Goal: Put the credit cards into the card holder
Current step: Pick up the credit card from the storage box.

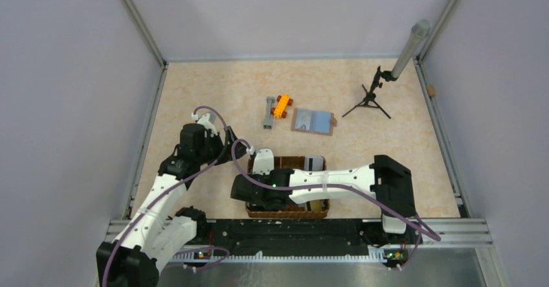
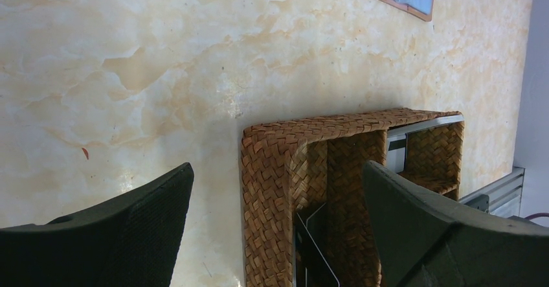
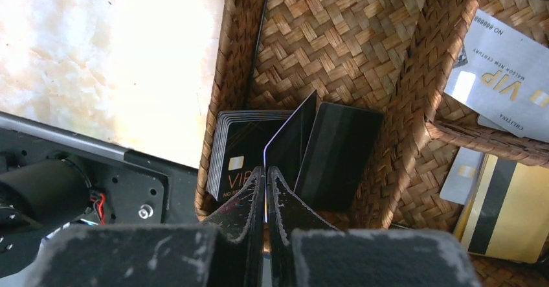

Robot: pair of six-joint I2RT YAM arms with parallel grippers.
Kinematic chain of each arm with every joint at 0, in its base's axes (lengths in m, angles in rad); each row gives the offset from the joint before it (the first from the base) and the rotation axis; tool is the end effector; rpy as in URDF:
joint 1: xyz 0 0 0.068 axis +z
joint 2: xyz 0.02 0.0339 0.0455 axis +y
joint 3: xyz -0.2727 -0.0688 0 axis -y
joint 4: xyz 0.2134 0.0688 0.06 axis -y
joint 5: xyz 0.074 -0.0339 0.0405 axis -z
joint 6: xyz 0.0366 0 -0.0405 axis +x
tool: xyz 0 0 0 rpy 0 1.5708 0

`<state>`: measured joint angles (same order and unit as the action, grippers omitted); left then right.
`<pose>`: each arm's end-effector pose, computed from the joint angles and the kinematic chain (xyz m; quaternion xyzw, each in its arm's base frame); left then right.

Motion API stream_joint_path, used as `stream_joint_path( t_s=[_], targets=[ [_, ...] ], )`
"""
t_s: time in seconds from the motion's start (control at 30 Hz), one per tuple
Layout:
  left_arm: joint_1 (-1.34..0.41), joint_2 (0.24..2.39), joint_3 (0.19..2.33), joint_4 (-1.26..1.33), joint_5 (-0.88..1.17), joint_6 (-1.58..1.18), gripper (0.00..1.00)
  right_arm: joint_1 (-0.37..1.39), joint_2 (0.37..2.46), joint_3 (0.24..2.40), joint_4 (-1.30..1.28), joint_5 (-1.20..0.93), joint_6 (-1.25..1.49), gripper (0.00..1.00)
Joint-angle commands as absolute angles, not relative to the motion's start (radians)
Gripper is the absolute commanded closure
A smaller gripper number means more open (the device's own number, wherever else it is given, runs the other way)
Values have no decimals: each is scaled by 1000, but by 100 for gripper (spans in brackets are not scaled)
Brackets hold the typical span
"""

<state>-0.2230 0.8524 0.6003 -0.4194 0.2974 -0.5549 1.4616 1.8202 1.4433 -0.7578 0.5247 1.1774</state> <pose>0.1414 -0.0431 0.2559 -0.0836 0.8891 -0.2865 0.3471 0.0566 0.3484 0.2592 -0.0780 0.9414 0.1394 0.2972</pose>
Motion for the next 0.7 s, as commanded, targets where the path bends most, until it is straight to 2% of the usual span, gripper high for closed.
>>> stream_joint_path(
  t_s=[0.0,0.4,0.67],
  targets=[
    [-216,835,603,-403,285,-549,1,1482,1840,1502,-842,584,1156,100],
    [-213,841,611,-415,266,-548,1,1482,1916,1541,-959,560,1138,100],
    [-211,835,615,-422,255,-548,1,1463,1937,1510,-917,506,1113,100]
  ],
)
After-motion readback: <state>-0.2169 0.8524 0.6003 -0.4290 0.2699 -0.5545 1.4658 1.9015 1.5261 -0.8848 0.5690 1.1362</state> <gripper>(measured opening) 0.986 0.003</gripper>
